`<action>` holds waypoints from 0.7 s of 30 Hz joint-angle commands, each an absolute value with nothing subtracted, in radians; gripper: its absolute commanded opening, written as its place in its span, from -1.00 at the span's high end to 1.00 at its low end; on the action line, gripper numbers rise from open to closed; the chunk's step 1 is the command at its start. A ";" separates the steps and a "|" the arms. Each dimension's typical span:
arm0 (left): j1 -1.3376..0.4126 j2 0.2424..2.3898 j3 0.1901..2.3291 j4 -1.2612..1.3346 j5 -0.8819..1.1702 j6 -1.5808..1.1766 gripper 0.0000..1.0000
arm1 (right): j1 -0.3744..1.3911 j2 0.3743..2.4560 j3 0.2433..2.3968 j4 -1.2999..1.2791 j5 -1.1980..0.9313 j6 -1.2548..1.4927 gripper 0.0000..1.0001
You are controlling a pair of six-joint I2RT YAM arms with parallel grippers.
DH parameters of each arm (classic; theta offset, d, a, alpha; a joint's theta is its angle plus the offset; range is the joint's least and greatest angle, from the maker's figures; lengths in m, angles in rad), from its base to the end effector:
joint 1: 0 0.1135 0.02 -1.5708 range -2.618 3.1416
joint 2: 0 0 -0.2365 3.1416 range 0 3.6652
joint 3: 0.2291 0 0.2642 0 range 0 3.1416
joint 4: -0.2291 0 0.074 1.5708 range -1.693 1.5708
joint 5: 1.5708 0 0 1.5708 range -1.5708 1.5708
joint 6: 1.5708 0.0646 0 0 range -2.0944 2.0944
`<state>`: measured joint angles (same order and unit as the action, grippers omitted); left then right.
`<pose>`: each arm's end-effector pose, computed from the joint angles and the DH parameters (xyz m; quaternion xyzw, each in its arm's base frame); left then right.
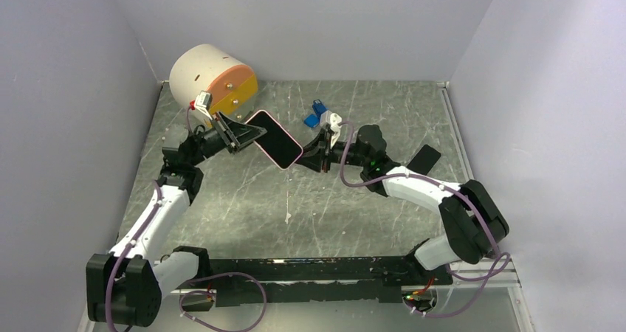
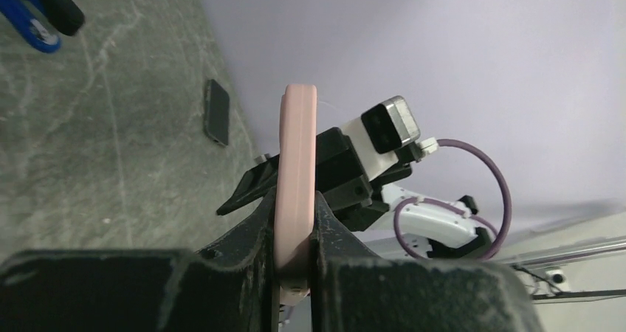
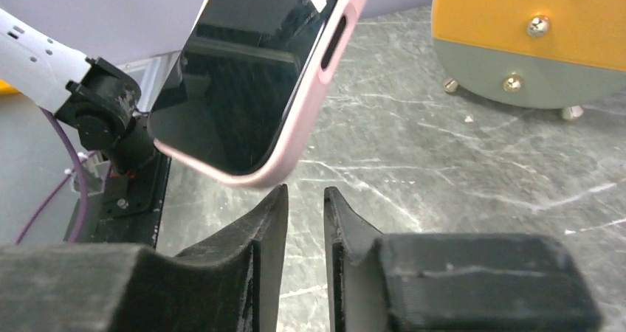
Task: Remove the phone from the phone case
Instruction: Remove the phone case from the phone.
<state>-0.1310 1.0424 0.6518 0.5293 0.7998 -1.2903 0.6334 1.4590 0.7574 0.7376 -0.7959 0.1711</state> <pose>0.2710 -0.0824 0.2917 -0.0854 0.6667 -0.6470 0.3600 0.2532 0.2432 0.2326 -0.4181 0.5591 0.5073 0.5052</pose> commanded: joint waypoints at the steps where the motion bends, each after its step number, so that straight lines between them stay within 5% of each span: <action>1: -0.100 1.005 0.770 0.389 0.889 -1.104 0.95 | 0.595 1.397 0.763 0.645 -0.888 0.035 0.33; 11: -0.100 1.062 0.900 0.251 1.056 -0.841 0.95 | 0.595 1.351 0.886 0.233 -0.999 -0.210 0.03; 21: -0.100 1.126 0.964 0.229 1.213 -0.791 0.95 | 0.626 1.359 0.973 0.175 -1.103 -0.268 -0.04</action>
<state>-0.1013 1.1213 0.9024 0.1833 1.1099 -0.8139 0.6102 1.3777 0.9058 0.2085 -1.0210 -0.1970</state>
